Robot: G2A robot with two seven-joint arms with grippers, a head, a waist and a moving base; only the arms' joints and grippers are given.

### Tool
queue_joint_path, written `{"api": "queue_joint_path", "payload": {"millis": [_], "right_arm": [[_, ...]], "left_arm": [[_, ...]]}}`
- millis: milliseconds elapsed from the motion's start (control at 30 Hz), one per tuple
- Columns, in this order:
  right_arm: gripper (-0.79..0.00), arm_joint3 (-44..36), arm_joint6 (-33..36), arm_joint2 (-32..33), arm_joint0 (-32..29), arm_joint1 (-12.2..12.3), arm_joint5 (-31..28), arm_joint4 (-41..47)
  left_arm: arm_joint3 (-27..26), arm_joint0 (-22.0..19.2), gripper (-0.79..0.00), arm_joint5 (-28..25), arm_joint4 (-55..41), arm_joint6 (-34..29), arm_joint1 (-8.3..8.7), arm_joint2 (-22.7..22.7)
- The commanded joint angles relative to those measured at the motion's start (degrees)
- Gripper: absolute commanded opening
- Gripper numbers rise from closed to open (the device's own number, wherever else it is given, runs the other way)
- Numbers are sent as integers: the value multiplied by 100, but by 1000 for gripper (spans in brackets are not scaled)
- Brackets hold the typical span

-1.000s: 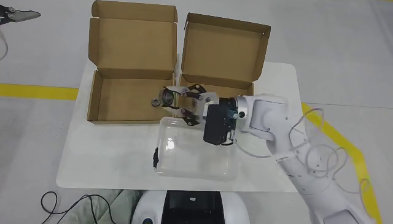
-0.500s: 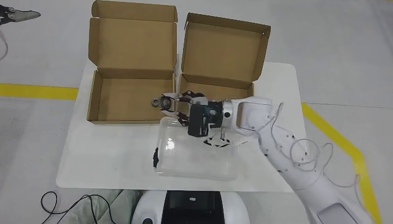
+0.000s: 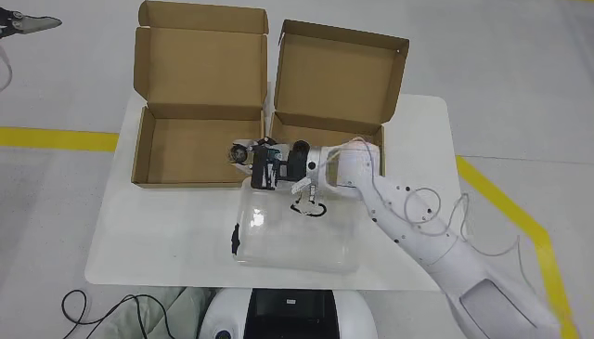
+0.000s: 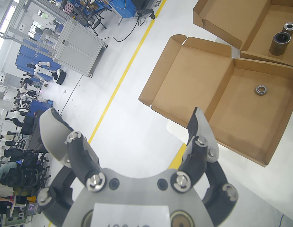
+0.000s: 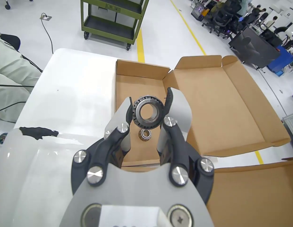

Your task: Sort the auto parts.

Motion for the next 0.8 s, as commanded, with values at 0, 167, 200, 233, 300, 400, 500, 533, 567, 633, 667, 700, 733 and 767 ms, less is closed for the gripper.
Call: {"api": "queue_joint_path", "payload": {"millis": [0, 167, 200, 233, 300, 400, 500, 533, 567, 633, 667, 700, 733, 767], "right_arm": [[-785, 229, 89, -118, 121, -83, 66, 64], [-785, 920, 182, -420, 455, -342, 224, 265], [-785, 1060, 179, -473, 517, -396, 253, 305], [-785, 1199, 187, -524, 581, -449, 286, 332], [-785, 1464, 205, -625, 700, -559, 330, 402], [-785, 1842, 268, -767, 862, -728, 413, 499], [-785, 2172, 369, -910, 1019, -907, 480, 577], [-785, 2283, 389, -956, 1066, -968, 489, 606], [-785, 2399, 424, -1008, 1115, -1030, 495, 623], [-785, 2622, 471, -1106, 1202, -1160, 501, 675], [-785, 2744, 487, -1150, 1245, -1226, 506, 702], [-785, 2869, 486, -1188, 1283, -1292, 518, 734], [-785, 2994, 480, -1223, 1317, -1357, 520, 772], [-785, 3121, 468, -1254, 1351, -1420, 529, 803]], "left_arm": [[0, 0, 0, 0, 0, 0, 0, 0], [0, 0, 0, 0, 0, 0, 0, 0], [0, 0, 0, 0, 0, 0, 0, 0], [0, 0, 0, 0, 0, 0, 0, 0], [0, 0, 0, 0, 0, 0, 0, 0], [0, 0, 0, 0, 0, 0, 0, 0], [0, 0, 0, 0, 0, 0, 0, 0], [0, 0, 0, 0, 0, 0, 0, 0], [0, 0, 0, 0, 0, 0, 0, 0], [0, 0, 0, 0, 0, 0, 0, 0], [0, 0, 0, 0, 0, 0, 0, 0], [0, 0, 0, 0, 0, 0, 0, 0], [0, 0, 0, 0, 0, 0, 0, 0], [0, 0, 0, 0, 0, 0, 0, 0]]}}
